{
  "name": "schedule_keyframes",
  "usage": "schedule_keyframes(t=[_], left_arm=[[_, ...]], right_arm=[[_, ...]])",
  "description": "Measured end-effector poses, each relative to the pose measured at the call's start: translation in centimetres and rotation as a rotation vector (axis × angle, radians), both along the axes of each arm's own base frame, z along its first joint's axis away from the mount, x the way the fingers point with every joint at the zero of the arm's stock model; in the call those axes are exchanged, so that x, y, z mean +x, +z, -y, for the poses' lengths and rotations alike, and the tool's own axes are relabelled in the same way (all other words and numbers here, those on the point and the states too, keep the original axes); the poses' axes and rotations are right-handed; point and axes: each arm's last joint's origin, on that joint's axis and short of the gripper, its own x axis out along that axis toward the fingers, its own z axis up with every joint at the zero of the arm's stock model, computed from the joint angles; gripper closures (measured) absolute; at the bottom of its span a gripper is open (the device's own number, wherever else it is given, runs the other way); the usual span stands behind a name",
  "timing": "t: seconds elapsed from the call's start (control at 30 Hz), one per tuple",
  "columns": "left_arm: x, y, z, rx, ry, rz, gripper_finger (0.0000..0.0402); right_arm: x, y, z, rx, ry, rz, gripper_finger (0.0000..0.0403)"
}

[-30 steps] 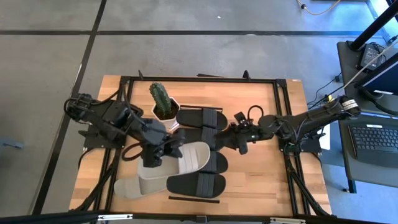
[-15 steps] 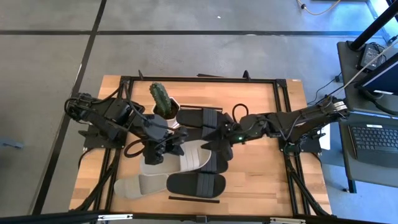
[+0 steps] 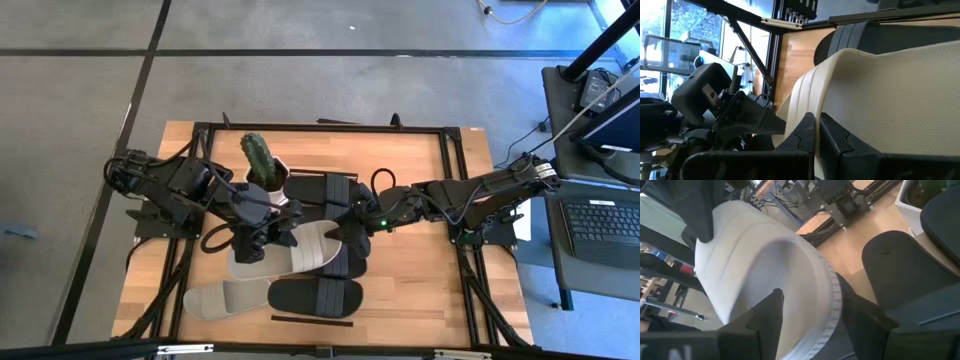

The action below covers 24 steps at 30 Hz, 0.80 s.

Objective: Pick and place slides into the shelf
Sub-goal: Put the gray slide under the shelf

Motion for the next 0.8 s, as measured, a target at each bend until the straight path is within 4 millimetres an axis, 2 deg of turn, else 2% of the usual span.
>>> schedule_keyframes(t=[0.23,0.5,0.63,0.8], left_arm=[[0.05,0.05,-0.01,0.008,0.012,0.010,0.0402],[0.03,0.07,0.00,0.001,0.015,0.009,0.0400],[0.06,0.11,0.05,-0.022,0.015,0.007,0.0381],[0.14,0.23,0.13,-0.043,0.004,0.017,0.0359]], right_arm=[[-0.03,-0.01,-0.08,0.009,0.028,-0.004,0.0224],[-0.04,-0.05,-0.09,-0.015,0.051,-0.004,0.0317],[-0.03,-0.01,-0.10,-0.047,0.065,0.007,0.0362],[-0.06,0.06,-0.20,-0.059,0.084,0.015,0.0365]])
